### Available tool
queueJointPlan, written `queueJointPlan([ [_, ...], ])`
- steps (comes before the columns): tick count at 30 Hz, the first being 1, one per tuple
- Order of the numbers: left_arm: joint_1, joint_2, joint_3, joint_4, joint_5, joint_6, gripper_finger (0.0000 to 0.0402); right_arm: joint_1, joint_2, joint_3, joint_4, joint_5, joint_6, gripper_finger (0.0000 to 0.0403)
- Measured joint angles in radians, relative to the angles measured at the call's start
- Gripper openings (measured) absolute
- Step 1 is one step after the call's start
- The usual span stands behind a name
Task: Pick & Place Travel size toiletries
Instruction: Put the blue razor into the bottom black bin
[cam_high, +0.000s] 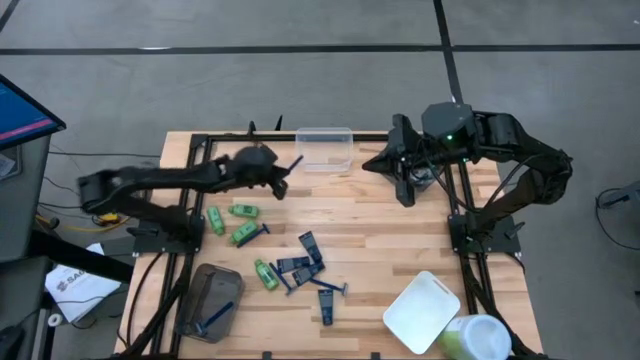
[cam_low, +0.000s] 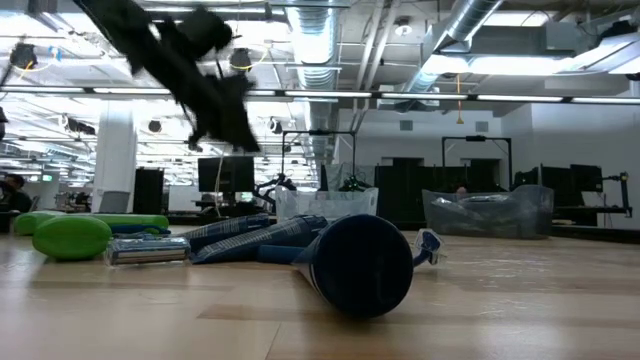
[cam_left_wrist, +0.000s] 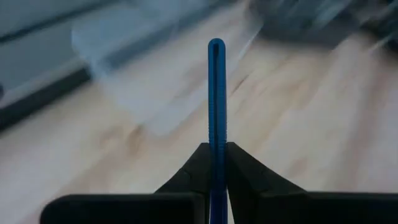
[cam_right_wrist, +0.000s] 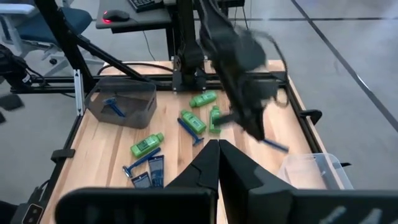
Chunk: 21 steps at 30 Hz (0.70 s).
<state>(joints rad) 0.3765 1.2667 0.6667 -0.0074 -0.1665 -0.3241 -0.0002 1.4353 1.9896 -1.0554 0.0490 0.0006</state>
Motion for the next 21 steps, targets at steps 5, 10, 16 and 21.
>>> queueJointPlan([
  [5,-0.102,-0.283,0.001,-0.060,0.055,-0.154,0.0020,0.000,-0.009,0.000,-0.009,0.000,-0.007,0.0000],
  [10,-0.262,-0.497,0.003,-0.086,0.290,-0.231,0.0019,-0.001,-0.009,0.000,-0.006,0.000,-0.031,0.0000],
  [16,-0.478,-0.596,0.003,-0.174,0.350,-0.339,0.0021,-0.003,-0.009,0.000,-0.005,0.000,-0.038,0.0000],
  [21,-0.656,-0.584,0.002,-0.347,0.378,-0.591,0.0021,-0.002,-0.010,0.000,-0.004,0.000,-0.037,0.0000],
])
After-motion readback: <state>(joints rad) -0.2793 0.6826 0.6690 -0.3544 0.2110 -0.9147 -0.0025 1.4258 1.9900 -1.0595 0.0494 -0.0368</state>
